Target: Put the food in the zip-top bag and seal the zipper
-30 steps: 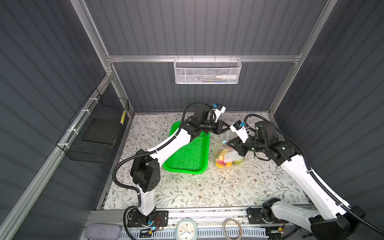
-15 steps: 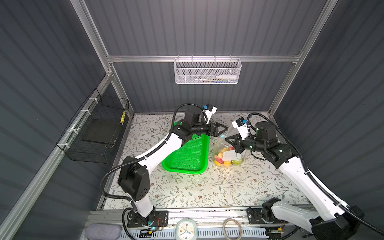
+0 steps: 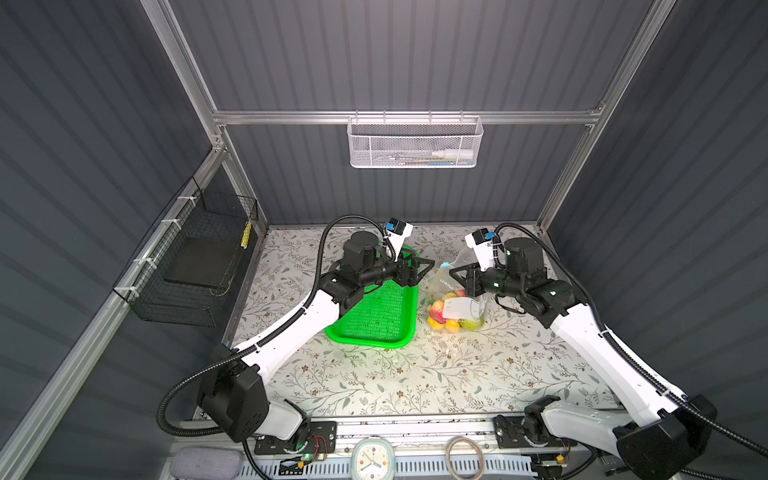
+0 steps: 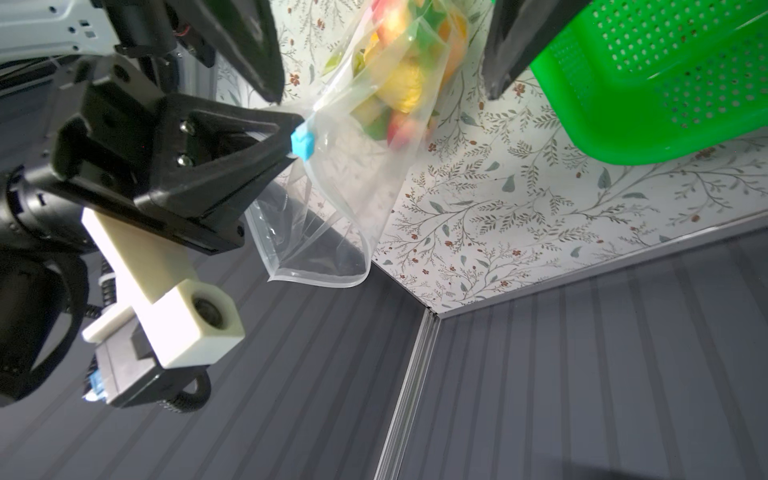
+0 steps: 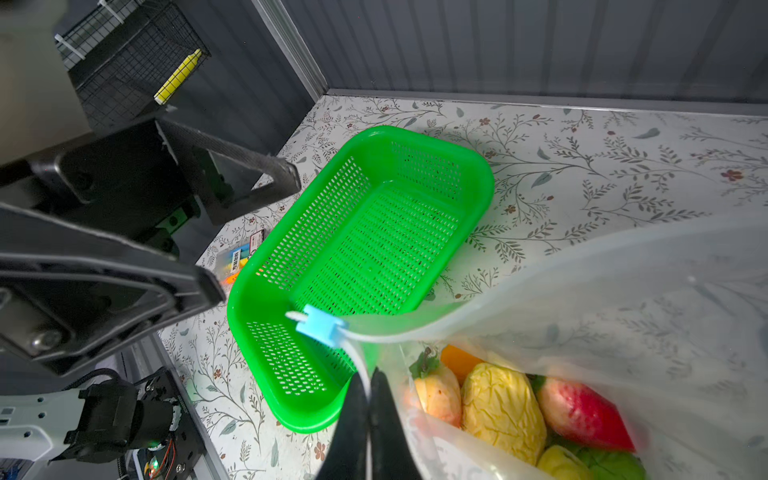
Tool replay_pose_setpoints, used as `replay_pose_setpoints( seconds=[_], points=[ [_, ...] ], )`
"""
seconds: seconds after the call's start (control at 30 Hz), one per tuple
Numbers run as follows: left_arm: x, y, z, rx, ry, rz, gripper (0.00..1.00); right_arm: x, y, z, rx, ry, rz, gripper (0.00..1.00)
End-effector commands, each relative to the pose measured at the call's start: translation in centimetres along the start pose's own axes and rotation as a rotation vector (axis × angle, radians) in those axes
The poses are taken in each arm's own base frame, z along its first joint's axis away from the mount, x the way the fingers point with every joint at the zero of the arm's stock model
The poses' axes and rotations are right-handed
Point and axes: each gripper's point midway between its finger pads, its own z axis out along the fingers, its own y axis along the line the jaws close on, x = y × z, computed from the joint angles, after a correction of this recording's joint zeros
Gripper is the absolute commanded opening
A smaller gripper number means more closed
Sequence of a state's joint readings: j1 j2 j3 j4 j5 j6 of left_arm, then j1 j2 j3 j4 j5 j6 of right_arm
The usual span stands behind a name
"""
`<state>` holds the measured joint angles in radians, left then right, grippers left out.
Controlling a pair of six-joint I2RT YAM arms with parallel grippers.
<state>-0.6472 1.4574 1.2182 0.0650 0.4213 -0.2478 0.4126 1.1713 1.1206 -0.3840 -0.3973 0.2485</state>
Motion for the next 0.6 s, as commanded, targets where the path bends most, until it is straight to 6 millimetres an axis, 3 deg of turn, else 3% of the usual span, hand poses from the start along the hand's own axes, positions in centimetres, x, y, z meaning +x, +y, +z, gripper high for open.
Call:
replay_pose_setpoints(
  seconds=[0.0,0.23,0.57],
  points=[
    [-0.5,-1.3,0.7,0.082,-0.017,0.063,0.59,-1.9,0.4,-0.5,0.005,-0.056,0.021,0.00],
    [0.3,-3.2,2.1,0.252,0.009,0.094,0.48,-2.0,0.5,-0.7,0.004,-0.056,0.025,0.00],
    [-0.6,-4.3,2.6,0.332,-0.011,0.118,0.44,-1.6,0.4,-0.5,0.004,-0.042,0.029,0.00]
  ],
)
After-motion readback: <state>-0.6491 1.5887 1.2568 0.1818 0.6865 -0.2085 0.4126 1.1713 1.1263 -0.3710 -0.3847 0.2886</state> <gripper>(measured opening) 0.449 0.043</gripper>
